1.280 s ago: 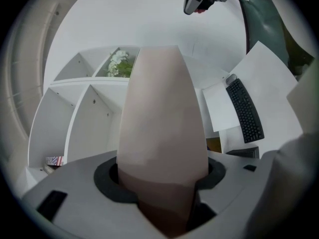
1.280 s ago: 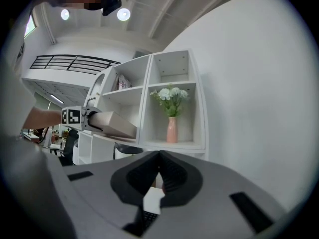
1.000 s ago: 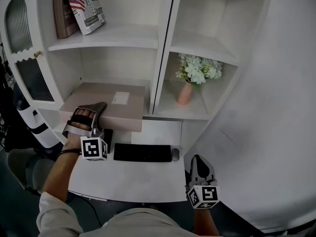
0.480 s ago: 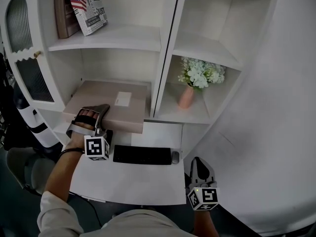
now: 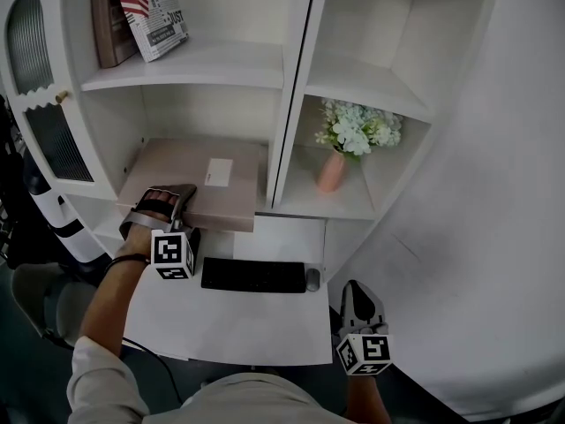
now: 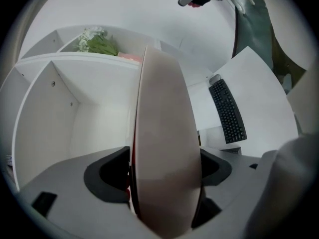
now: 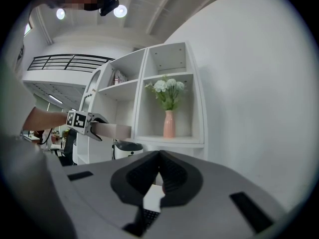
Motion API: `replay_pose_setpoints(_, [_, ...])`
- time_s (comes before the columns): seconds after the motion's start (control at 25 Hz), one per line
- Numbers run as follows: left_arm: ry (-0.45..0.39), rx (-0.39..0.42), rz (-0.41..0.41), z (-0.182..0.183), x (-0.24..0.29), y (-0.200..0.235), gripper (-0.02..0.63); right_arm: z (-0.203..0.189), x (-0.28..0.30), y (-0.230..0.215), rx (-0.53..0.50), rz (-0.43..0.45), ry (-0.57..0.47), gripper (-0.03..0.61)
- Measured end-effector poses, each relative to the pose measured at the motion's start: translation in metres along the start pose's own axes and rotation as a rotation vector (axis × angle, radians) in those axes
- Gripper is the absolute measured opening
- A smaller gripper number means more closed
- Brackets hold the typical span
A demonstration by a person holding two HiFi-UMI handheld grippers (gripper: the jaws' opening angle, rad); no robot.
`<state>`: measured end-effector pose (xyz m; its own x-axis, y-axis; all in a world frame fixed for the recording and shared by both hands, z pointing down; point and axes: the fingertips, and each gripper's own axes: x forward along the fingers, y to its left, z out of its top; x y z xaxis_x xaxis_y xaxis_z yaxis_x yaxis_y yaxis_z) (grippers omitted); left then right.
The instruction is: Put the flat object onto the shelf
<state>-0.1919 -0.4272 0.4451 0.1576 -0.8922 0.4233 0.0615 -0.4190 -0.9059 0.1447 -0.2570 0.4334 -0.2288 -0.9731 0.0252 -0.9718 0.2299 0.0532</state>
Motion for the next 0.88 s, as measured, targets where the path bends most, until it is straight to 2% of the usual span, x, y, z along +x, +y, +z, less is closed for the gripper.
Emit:
replay_pose_setpoints(0.44, [-0.024, -0.018, -0.145, -0.005, 0.014, 0.005, 0.39, -0.005, 0.003, -0.007, 0.006, -0.014, 0.009, 0.003])
replay_pose_setpoints(0.88, [-0.049, -0.028, -0.221, -0.012, 0.032, 0.015, 0.4, -0.009, 0.009, -0.008, 0.015, -0.025, 0.017, 0.003])
